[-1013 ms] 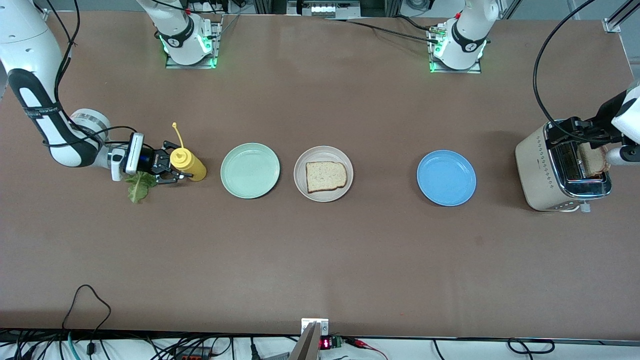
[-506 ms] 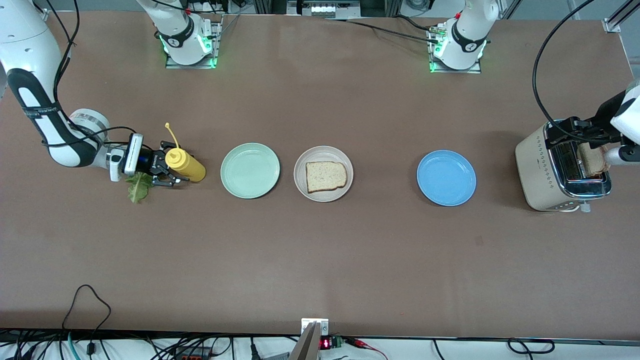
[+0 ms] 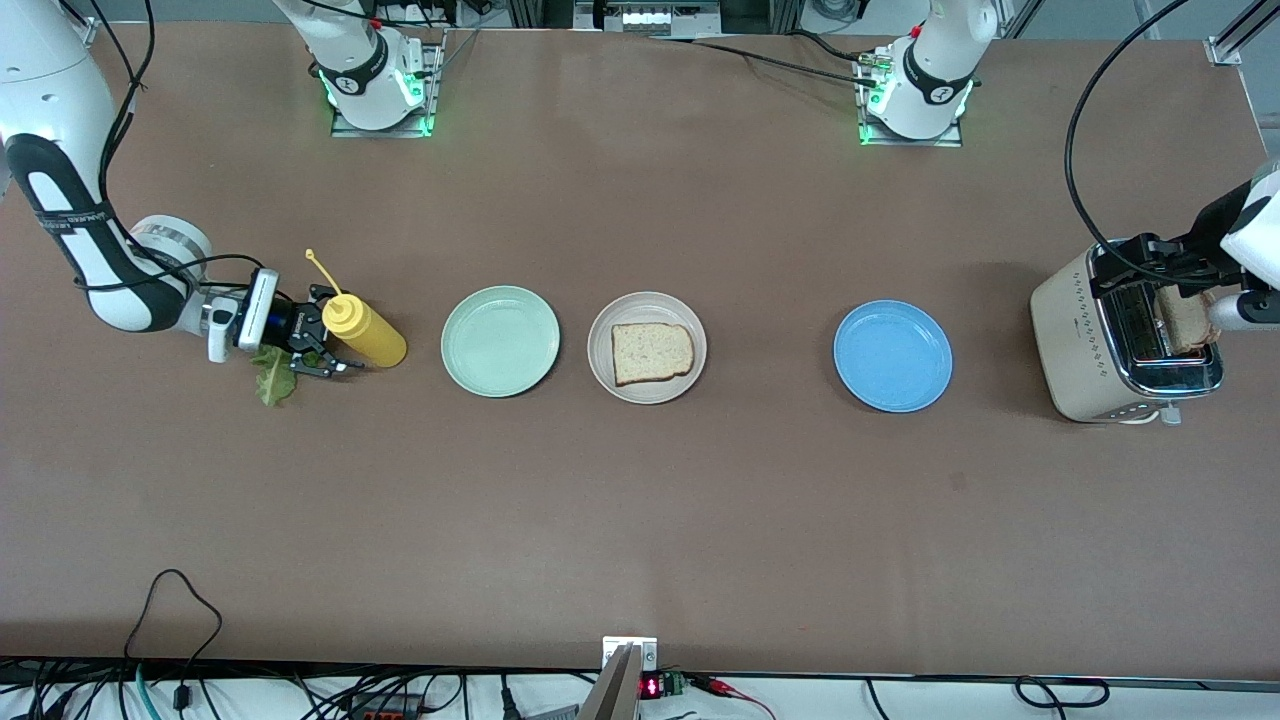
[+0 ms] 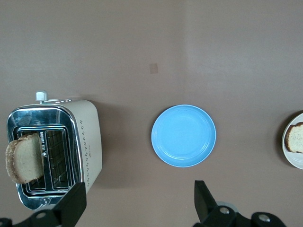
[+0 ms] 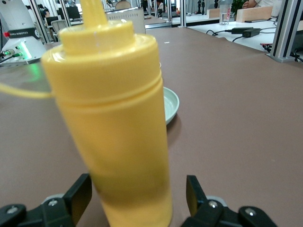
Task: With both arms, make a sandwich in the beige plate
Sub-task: 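Withdraw the right gripper from the mustard bottle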
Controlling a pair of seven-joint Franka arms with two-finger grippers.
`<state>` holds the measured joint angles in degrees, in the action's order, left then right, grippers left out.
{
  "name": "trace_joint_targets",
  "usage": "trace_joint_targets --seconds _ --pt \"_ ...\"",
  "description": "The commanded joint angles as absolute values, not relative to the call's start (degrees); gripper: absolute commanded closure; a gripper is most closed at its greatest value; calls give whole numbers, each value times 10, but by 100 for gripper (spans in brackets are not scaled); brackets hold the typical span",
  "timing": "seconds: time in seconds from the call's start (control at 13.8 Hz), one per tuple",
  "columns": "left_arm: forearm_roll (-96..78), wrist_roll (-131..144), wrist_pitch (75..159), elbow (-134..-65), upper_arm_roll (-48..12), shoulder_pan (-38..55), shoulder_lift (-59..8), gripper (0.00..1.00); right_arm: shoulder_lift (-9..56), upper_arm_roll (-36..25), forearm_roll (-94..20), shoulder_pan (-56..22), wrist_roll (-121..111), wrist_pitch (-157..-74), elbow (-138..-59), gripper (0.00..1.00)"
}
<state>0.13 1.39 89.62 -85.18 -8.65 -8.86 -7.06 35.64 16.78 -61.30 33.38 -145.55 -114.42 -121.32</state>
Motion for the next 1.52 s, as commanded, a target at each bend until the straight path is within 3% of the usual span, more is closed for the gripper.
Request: trace_joint_targets --seconds 0.0,0.14,0.22,0.72,0.94,1.45 --pt "11 4 891 -853 -90 -88 -63 0 359 172 -594 348 -1449 -1147 -1208 11" --pt "11 4 893 -853 -91 -88 -63 0 358 168 -593 348 -1449 -1147 -1208 10" --pt "11 4 894 -853 -91 -89 -62 0 356 157 -587 349 -1449 -1146 -1205 0" --pt "10 4 895 -853 -91 -89 -63 0 317 106 -533 361 -1385 -1136 -1197 0" --pt "11 4 896 -853 -90 -89 -64 0 272 106 -511 356 -1228 -1141 -1178 0" --pt "11 4 896 -852 -91 -88 -63 0 248 111 -382 324 -804 -1143 -1080 0"
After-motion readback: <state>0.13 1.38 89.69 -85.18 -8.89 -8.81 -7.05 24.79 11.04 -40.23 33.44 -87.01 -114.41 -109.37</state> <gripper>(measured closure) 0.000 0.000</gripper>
